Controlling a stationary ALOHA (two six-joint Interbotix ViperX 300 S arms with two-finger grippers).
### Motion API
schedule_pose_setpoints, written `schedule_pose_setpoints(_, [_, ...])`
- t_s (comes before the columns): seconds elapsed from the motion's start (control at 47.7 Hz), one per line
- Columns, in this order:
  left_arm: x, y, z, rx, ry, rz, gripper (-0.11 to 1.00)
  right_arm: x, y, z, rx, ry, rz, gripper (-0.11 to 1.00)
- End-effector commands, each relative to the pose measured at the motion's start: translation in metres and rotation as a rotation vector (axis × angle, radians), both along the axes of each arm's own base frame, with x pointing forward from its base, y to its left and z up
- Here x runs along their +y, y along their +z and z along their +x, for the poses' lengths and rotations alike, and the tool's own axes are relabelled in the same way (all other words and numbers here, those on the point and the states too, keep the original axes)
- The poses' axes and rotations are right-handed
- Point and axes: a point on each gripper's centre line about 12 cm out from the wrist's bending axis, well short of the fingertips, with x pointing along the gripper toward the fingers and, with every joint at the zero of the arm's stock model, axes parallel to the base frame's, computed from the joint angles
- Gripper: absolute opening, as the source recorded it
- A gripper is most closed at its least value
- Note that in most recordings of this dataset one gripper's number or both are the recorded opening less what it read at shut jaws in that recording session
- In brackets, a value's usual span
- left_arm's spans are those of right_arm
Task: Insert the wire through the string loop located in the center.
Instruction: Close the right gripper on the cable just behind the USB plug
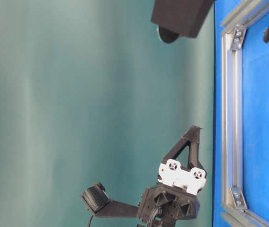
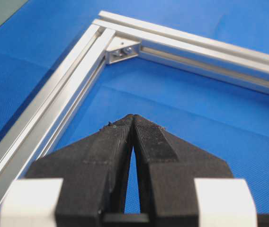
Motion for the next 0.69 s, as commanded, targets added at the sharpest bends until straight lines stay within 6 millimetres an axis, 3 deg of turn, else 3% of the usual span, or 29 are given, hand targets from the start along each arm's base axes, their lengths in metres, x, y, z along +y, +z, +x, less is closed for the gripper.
schedule_pose_setpoints(0.0, [-0.0013, 0.0151, 0.0025, -0.043, -0.005, 0.011, 0.00, -0.0005, 0.0095, 0.0052, -0.035, -0.006, 0.010, 0.35])
schedule_pose_setpoints(0.105, [-0.0008, 0.0151, 0.0024, -0.043, -0.005, 0.012, 0.00, -0.0004, 0.0105, 0.0057, -0.044, -0.007, 0.012, 0.13])
schedule_pose_setpoints(0.21, [-0.0008, 0.0151, 0.0024, -0.043, -0.005, 0.012, 0.00, 0.0000, 0.0097, 0.0045, -0.042, -0.004, 0.011, 0.00])
schedule_pose_setpoints(0.671, [-0.0014, 0.0151, 0.0025, -0.043, -0.007, 0.012, 0.00, 0.0000, 0.0113, 0.0049, -0.041, -0.006, 0.013, -0.01])
